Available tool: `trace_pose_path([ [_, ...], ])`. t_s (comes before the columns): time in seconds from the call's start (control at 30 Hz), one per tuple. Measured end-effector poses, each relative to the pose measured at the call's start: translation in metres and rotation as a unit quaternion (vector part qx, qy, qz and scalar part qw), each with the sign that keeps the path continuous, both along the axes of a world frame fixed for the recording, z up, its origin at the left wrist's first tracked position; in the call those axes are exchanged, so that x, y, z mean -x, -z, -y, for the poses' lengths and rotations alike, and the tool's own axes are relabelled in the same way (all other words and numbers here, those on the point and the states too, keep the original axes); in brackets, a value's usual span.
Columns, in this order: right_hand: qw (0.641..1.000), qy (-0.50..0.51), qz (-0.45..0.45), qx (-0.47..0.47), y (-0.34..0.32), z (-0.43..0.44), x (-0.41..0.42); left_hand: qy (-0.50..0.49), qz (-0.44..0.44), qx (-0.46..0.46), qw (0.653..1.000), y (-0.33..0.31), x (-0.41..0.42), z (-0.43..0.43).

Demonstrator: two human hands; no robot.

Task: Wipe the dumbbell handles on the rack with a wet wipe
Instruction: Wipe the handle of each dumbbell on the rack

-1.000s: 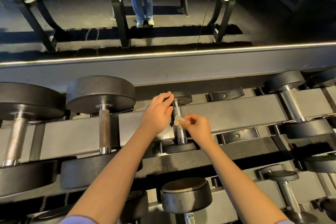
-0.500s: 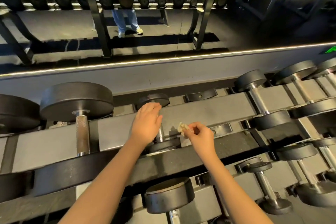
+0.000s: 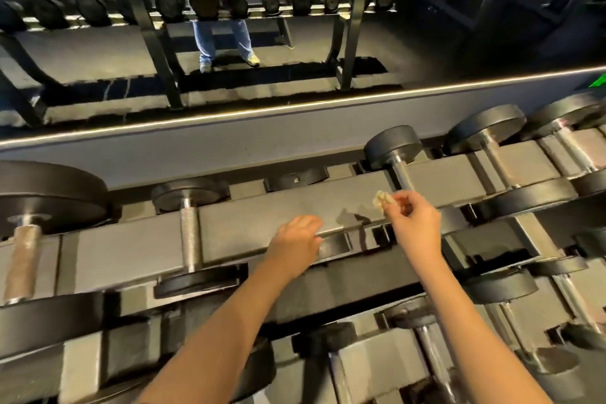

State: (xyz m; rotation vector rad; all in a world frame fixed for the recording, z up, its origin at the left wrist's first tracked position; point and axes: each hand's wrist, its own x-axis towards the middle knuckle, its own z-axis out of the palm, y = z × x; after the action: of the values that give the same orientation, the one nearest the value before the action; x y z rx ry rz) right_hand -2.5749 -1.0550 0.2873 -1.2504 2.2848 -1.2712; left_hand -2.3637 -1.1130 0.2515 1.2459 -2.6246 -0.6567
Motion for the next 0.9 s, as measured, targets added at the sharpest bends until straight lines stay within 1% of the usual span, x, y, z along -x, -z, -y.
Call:
trace_pose_path([
  [0.07,0.999,-0.009,-0.045,-0.009,0.000,0.005,0.031,-0.003,-0.011,-0.002,1.000,0.004,0.032,0.001],
  [0.13,0.996,-0.010,-0.087,-0.024,-0.001,0.010,0.059,-0.006,0.014,-0.013,1.000,0.007,0.061,0.005],
  [0.2,0.993,-0.015,-0.106,-0.045,-0.001,0.014,0.082,-0.015,0.031,-0.029,0.999,0.013,0.087,0.013],
  [0.27,0.990,-0.024,-0.101,-0.099,-0.002,0.018,0.100,-0.022,0.046,-0.028,0.998,0.018,0.108,0.020],
  [0.37,0.971,-0.052,-0.069,-0.224,0.003,0.026,0.118,-0.037,0.079,-0.026,0.996,0.020,0.129,0.027],
  [0.43,0.962,-0.070,-0.070,-0.256,0.007,0.031,0.124,-0.040,0.102,-0.013,0.994,0.023,0.138,0.032],
  [0.47,0.961,-0.074,-0.078,-0.257,0.010,0.034,0.125,-0.042,0.114,-0.007,0.993,0.024,0.140,0.034],
  [0.57,0.967,-0.077,-0.099,-0.221,0.015,0.038,0.124,-0.042,0.150,0.027,0.987,0.030,0.142,0.035],
  [0.63,0.973,-0.073,-0.098,-0.196,0.019,0.040,0.123,-0.042,0.159,0.046,0.985,0.031,0.142,0.034],
  [0.7,0.979,-0.063,-0.093,-0.171,0.022,0.045,0.122,-0.043,0.158,0.042,0.986,0.032,0.142,0.035],
  [0.9,0.992,-0.027,-0.024,-0.121,0.020,0.085,0.119,-0.037,0.173,0.025,0.984,0.031,0.142,0.040],
])
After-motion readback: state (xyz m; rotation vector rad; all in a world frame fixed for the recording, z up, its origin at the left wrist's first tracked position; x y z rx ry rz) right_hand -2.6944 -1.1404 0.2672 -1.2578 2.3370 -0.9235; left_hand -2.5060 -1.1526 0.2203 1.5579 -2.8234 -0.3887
